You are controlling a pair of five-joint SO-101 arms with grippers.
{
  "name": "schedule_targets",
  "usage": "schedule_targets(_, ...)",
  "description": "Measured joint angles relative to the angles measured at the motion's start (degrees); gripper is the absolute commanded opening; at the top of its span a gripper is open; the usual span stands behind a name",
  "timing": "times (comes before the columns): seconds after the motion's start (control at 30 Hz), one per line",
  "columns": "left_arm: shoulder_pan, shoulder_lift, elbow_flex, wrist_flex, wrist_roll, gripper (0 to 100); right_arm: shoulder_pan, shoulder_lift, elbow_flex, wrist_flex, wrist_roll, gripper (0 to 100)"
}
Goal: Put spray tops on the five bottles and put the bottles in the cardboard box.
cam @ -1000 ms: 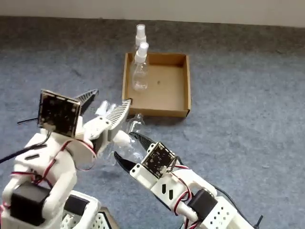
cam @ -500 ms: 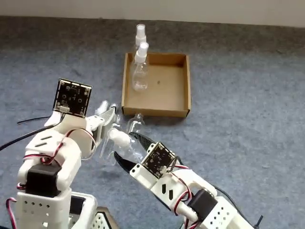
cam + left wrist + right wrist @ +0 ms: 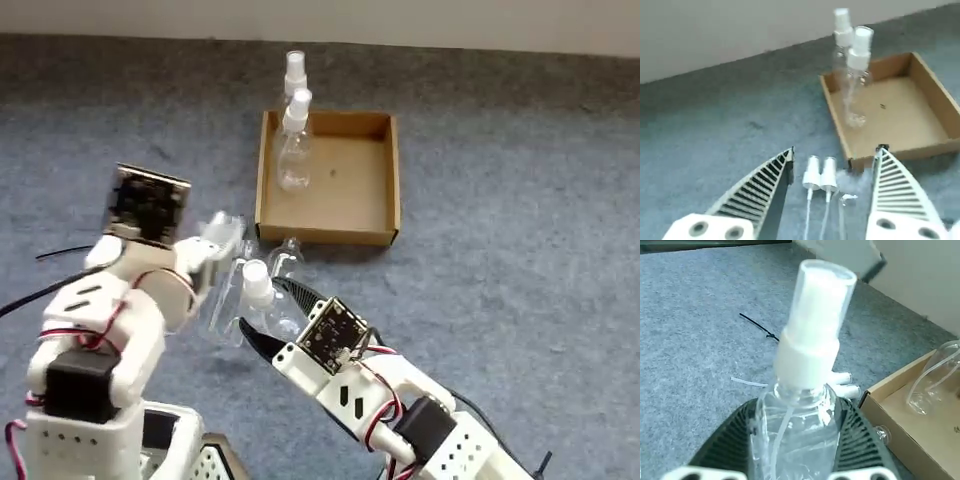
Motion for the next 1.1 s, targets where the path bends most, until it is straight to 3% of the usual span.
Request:
schedule_targets(0.2, -12.04, 0.00, -1.93, -0.09, 0.00, 23, 2.64, 0.00, 0.00, 0.00, 0.00, 0.4)
schedule_targets(0.53, -10.99, 0.00, 3.16, -0.70, 0.00, 23, 6.07, 0.00, 0.00, 0.00, 0.00, 0.4)
schedule_targets(0.87, -12.04, 0.09, 24.35, -16.88, 5.80, 23, 13.98, 2.46, -3.34, -3.96, 0.00, 0.4)
schedule_targets(1.1, -21.54, 0.18, 32.62, -28.92, 10.81, 23, 14.86, 26.02, -18.46, -11.87, 0.00, 0.4)
